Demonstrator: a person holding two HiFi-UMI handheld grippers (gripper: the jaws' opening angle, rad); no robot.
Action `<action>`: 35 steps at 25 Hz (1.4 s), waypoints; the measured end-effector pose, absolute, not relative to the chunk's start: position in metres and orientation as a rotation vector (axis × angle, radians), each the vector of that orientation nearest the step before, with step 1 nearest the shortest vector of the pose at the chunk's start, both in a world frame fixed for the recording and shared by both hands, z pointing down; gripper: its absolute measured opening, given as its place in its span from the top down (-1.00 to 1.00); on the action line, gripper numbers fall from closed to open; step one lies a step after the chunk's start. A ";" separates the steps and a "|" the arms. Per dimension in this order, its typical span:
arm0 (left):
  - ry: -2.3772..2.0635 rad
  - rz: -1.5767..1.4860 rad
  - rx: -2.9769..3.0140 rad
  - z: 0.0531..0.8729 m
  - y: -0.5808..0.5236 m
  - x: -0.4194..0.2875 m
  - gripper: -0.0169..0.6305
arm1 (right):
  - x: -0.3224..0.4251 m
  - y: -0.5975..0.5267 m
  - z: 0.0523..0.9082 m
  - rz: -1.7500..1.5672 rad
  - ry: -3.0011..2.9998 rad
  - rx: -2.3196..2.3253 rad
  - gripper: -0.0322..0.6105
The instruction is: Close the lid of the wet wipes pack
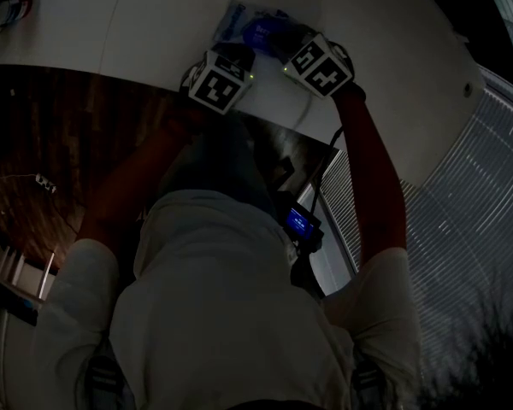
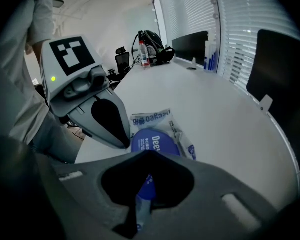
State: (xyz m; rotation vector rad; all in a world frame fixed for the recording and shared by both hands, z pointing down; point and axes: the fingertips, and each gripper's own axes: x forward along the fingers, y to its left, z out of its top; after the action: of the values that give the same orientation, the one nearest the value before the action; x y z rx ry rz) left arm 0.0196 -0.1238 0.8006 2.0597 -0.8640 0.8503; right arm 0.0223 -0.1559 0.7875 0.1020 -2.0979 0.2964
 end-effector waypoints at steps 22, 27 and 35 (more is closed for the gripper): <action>-0.998 0.700 2.203 0.666 -0.142 0.014 0.94 | 0.029 -0.177 0.632 0.362 -2.419 0.622 0.90; -1.066 0.626 2.270 0.620 -0.143 0.017 0.94 | 0.040 -0.166 0.597 0.378 -2.481 0.778 0.90; -1.067 0.522 2.317 0.573 -0.129 0.028 0.94 | 0.057 -0.137 0.548 0.376 -2.540 1.003 0.90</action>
State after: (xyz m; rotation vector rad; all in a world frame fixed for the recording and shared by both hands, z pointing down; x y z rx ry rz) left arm 0.0279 -0.1285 0.5726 2.3167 -1.0666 0.5221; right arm 0.0569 -0.1373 0.5476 1.0035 -2.5400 0.3759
